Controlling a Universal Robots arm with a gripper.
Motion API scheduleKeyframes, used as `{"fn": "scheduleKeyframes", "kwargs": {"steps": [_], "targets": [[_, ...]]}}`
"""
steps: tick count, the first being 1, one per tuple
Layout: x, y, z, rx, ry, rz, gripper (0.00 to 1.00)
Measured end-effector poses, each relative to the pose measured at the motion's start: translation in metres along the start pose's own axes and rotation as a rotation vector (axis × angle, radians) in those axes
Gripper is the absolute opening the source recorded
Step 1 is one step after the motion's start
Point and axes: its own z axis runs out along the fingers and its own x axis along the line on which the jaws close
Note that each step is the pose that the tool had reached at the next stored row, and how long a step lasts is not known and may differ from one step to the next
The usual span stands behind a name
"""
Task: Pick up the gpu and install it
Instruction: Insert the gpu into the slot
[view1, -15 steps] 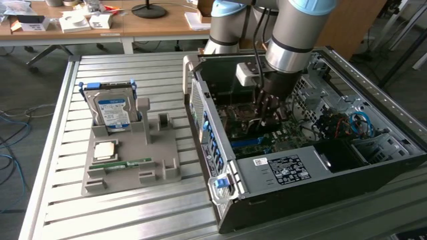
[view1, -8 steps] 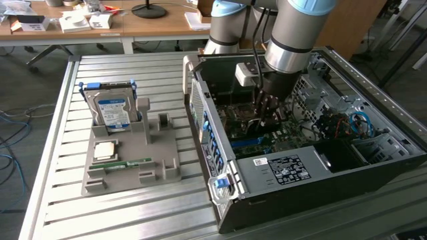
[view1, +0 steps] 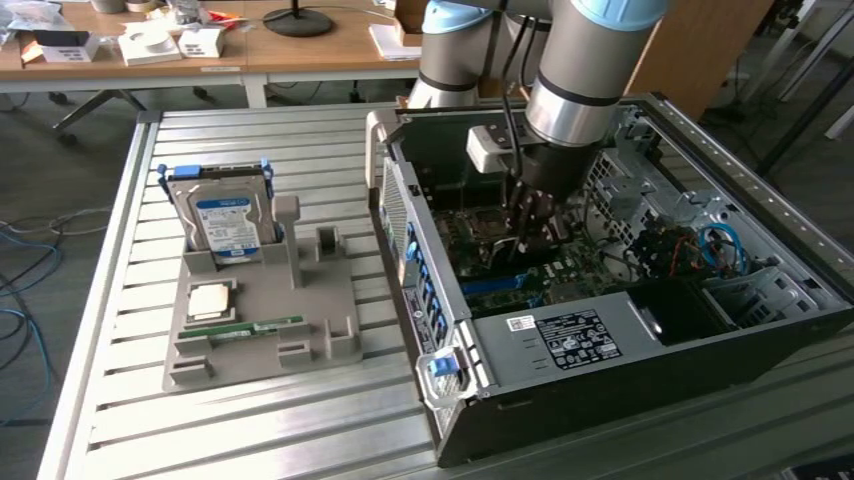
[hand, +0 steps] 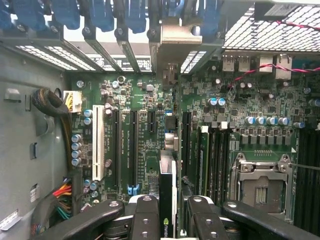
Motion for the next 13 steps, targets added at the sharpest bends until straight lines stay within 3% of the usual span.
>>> {"fn": "scheduleKeyframes", "kwargs": {"steps": [13], "targets": [[0.0, 0.0017, 0.0012, 0.0, -0.0001, 0.0, 0.27]]}}
